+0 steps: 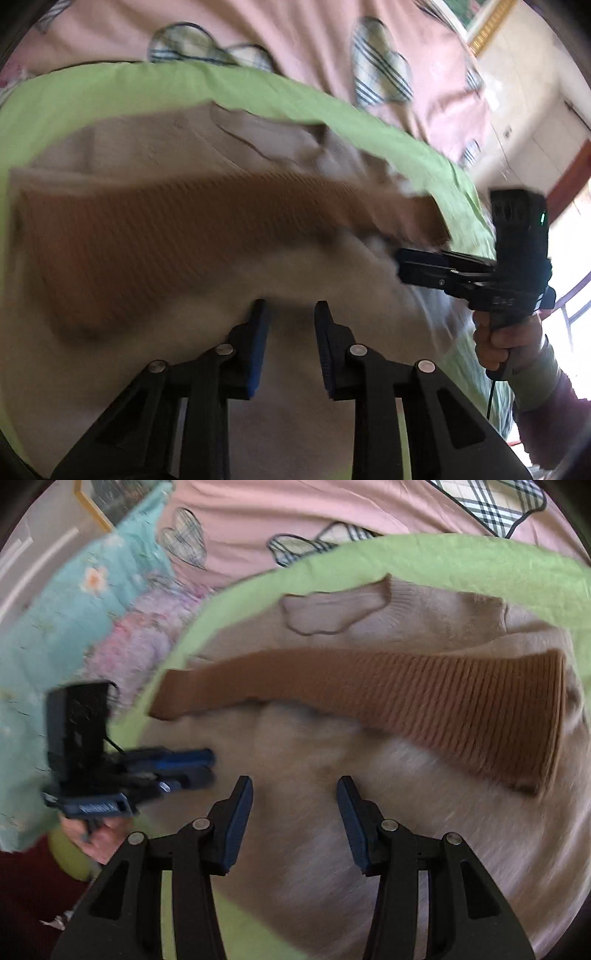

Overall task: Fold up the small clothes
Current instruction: 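Lay the hem down near the collar and open both tools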

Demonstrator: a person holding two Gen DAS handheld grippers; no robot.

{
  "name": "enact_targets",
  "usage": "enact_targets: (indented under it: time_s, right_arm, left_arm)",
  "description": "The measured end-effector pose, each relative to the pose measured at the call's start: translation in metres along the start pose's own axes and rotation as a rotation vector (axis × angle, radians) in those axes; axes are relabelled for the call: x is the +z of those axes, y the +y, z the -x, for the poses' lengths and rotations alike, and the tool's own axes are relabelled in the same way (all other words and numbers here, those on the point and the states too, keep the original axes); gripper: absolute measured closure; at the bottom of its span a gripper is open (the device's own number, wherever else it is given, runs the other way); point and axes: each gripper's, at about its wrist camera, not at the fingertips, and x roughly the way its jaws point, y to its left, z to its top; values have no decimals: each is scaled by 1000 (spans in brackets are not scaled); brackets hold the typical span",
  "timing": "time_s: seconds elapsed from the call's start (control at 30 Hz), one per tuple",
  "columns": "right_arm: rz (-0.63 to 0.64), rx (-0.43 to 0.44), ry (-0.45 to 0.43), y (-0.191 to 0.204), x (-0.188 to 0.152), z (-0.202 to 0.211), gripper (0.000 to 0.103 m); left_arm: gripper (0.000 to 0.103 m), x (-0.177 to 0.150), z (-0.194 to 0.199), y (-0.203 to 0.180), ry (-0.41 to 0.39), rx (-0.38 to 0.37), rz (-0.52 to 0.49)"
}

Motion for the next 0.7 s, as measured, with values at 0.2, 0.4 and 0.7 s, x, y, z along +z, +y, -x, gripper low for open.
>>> enact_targets:
  time_s: [0.2, 0.4, 0.7]
  right_arm:
    - [-150, -259, -135, -65, 31, 18, 56]
    - [-299, -250, -279, -98, 38, 48, 56]
    - [-295, -207, -271, -72, -8, 71, 55]
  left_arm:
    - [77, 35, 18, 75, -126, 149, 189]
    - [77, 39, 41, 120, -254, 134, 401]
    - [74, -28, 73, 86, -265, 97, 396]
